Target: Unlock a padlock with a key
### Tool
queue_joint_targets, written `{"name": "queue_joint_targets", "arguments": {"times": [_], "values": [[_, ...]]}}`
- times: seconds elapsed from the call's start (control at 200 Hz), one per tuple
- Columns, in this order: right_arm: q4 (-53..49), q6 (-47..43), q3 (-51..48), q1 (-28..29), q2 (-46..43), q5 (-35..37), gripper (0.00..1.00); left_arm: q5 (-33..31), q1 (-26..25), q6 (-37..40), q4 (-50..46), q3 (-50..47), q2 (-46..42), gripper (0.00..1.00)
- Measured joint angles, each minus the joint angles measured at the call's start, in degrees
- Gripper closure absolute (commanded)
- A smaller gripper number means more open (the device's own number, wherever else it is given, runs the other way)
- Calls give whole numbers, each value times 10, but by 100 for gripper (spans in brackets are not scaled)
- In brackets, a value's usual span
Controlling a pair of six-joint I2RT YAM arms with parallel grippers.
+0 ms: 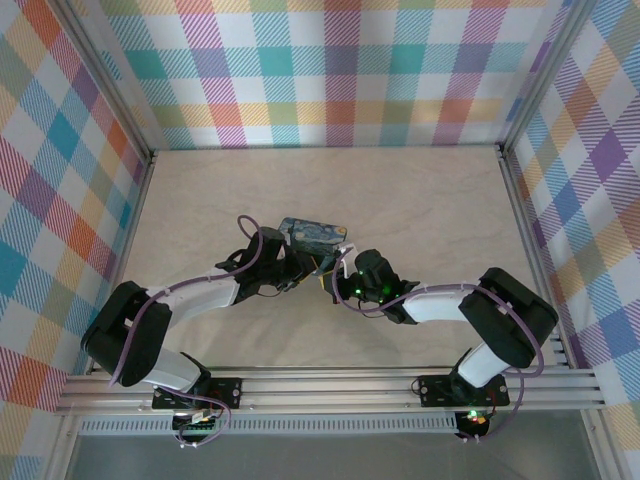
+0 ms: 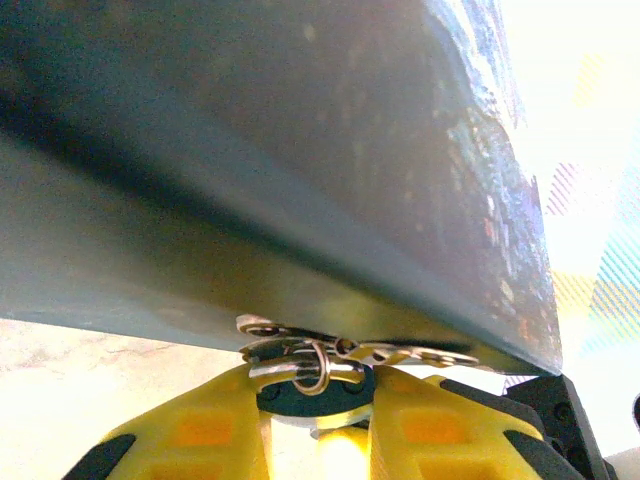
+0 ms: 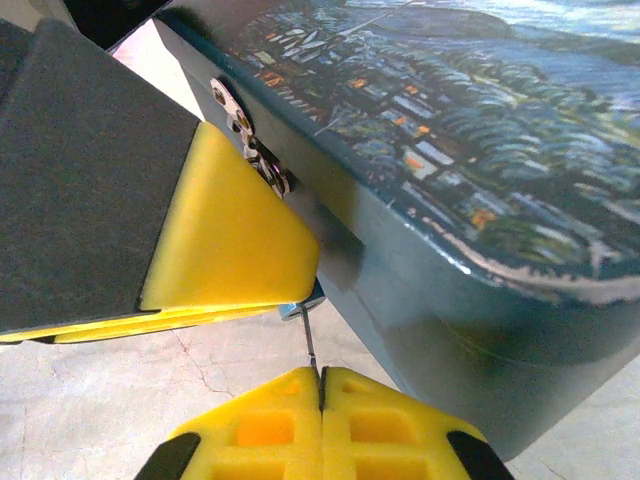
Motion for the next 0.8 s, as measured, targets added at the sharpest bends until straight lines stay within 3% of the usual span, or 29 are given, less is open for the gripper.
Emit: {"name": "queue_joint_targets", "arguments": {"times": [0.8], "values": [[-11,25,0,-16,0,-36,100,-14,-9,3,1,5,10,88]]}}
